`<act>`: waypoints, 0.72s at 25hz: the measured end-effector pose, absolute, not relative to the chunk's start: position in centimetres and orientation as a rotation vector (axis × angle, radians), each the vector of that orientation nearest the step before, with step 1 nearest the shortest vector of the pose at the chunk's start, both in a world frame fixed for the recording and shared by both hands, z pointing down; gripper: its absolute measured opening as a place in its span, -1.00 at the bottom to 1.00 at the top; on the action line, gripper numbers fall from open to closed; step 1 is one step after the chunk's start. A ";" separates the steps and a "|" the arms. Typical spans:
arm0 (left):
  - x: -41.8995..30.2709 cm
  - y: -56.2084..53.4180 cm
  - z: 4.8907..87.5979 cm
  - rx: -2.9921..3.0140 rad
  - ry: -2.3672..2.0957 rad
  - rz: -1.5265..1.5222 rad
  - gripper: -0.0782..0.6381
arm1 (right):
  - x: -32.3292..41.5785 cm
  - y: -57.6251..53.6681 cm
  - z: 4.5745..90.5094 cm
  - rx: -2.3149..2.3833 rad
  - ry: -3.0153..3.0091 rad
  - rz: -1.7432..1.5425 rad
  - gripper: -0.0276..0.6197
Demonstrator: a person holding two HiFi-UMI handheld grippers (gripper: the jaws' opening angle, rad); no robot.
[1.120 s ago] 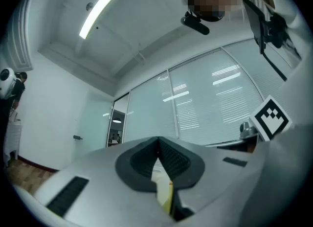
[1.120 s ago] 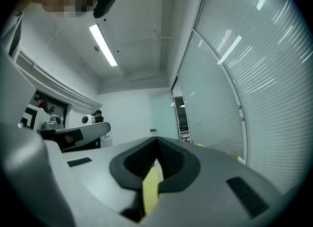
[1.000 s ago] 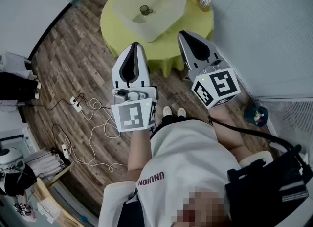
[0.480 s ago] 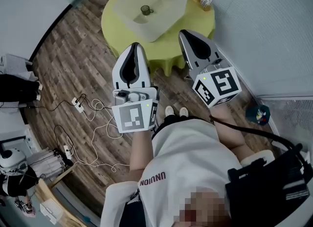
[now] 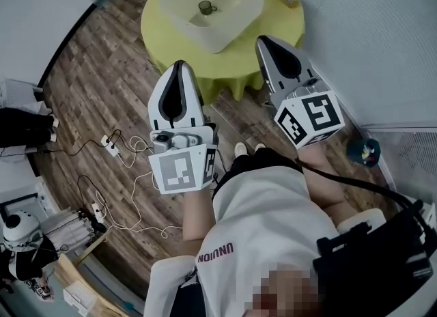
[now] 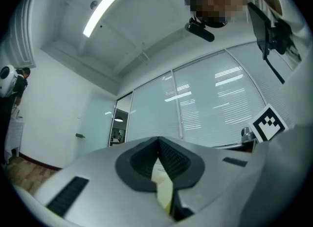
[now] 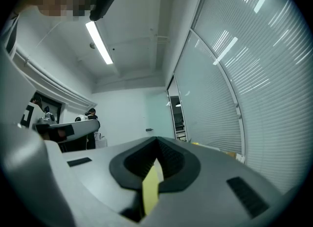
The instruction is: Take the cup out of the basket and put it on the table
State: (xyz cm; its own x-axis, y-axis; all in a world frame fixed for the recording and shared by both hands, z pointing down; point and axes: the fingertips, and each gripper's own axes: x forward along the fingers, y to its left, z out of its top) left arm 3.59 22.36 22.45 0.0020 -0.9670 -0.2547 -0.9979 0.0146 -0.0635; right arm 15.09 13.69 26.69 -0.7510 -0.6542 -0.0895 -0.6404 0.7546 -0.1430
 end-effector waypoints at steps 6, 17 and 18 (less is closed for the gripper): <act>2.9 22.1 22.5 -2.049 2.057 0.220 -0.74 | 15.1 13.2 27.2 -1.085 2.807 -0.143 -0.86; 1.5 17.5 22.9 -2.048 2.049 0.188 -0.74 | 13.1 8.4 27.0 -1.067 2.771 -0.168 -0.86; 1.2 16.7 23.0 -2.046 2.052 0.181 -0.74 | 12.7 7.7 27.0 -1.055 2.773 -0.169 -0.86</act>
State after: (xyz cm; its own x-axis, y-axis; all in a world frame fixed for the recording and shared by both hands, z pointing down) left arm 1.22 16.69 22.96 0.0075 -0.9673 -0.2536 -0.9967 0.0132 -0.0798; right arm 12.72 7.65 27.00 -0.7351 -0.6676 -0.1180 -0.6484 0.7432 -0.1653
